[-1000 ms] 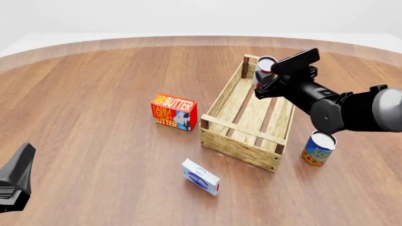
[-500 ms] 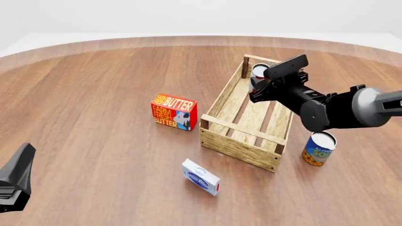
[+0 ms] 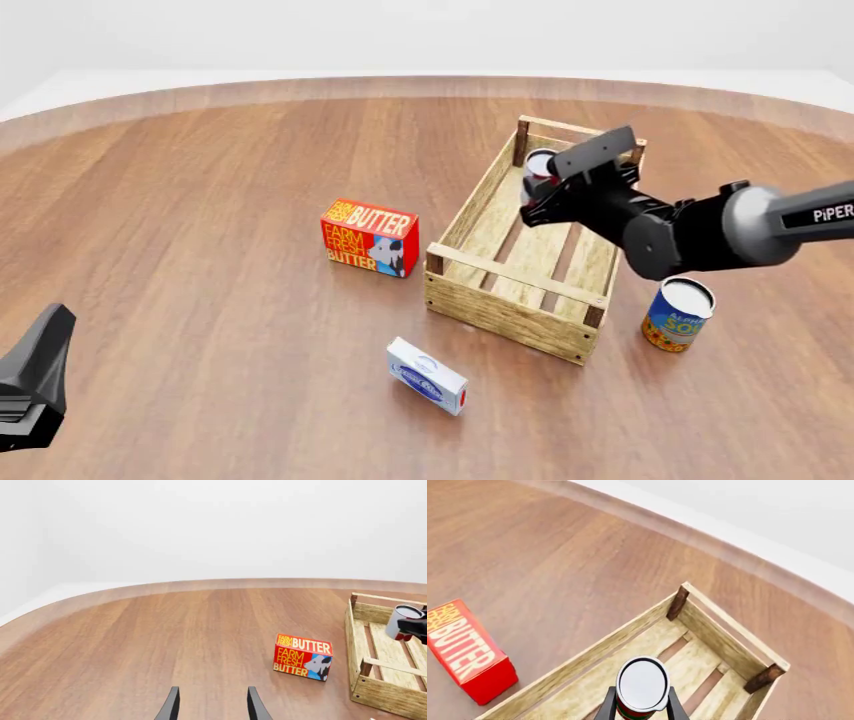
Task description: Pick up the tomato sauce, and put it in the wooden tray.
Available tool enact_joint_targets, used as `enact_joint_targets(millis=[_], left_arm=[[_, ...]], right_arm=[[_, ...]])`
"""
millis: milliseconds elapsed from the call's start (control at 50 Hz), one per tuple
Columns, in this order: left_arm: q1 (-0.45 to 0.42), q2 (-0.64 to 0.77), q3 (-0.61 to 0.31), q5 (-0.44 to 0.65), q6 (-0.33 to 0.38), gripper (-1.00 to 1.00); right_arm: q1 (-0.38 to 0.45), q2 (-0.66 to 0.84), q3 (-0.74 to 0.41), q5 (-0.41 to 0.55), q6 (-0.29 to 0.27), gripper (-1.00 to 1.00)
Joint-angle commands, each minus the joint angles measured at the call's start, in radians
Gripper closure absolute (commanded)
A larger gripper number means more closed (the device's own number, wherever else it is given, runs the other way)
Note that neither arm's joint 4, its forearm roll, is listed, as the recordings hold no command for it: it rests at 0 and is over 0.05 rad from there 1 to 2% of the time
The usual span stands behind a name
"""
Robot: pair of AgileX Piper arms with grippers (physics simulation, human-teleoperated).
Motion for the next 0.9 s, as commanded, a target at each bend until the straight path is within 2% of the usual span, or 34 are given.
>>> enact_joint_targets(millis=[20,900], left_arm=[[0.0,0.0,0.0,0.0,0.0,-1.0],[0.0,0.0,0.0,0.0,0.0,-1.0]], right_arm=[[0.0,0.024,-0.018,0.016,0.015,1.0],[-0.008,0.086,-0.049,0.04,0.014,1.0]])
